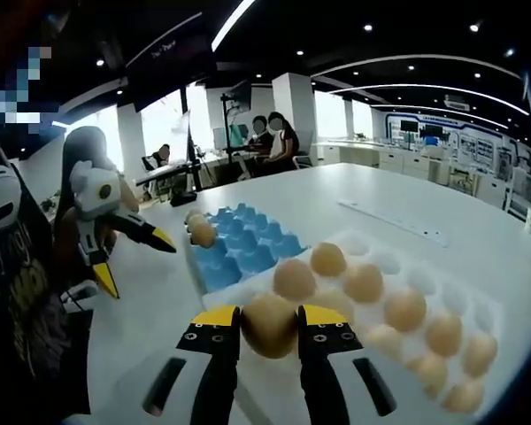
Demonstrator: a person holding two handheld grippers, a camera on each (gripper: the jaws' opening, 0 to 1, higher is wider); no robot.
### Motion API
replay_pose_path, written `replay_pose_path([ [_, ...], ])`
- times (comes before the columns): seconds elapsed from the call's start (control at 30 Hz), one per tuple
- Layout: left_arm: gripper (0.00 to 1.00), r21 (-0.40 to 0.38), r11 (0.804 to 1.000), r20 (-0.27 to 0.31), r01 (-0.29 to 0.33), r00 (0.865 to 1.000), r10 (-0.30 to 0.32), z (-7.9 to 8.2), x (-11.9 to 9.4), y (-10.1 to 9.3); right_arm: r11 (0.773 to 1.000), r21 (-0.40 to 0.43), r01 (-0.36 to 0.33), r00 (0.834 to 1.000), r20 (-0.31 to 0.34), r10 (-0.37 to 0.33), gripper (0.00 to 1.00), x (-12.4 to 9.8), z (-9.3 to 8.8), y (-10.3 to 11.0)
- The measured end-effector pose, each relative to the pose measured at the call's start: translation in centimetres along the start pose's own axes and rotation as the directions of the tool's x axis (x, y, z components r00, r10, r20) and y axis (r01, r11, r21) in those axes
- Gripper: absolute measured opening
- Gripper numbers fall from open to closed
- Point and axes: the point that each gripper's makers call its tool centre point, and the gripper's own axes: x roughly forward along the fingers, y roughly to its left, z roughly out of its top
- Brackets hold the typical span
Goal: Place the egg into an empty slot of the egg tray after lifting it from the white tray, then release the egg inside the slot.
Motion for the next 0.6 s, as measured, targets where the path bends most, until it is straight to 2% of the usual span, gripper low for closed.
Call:
replay_pose_path([
  [0.23, 0.78, -0.005, 1.000, 0.001, -0.005, 1.000, 0.005, -0.1, -0.1, 0.2, 1.000, -0.010, -0.029, 0.999, 0.022, 0.029, 0.27, 1.0, 1.1, 1.2],
  [0.6, 0.78, -0.012, 1.000, 0.001, -0.009, 1.000, 0.009, -0.2, -0.1, 0.5, 0.998, -0.018, -0.068, 0.997, 0.030, 0.068, 0.27, 2.5, 1.5, 3.1],
])
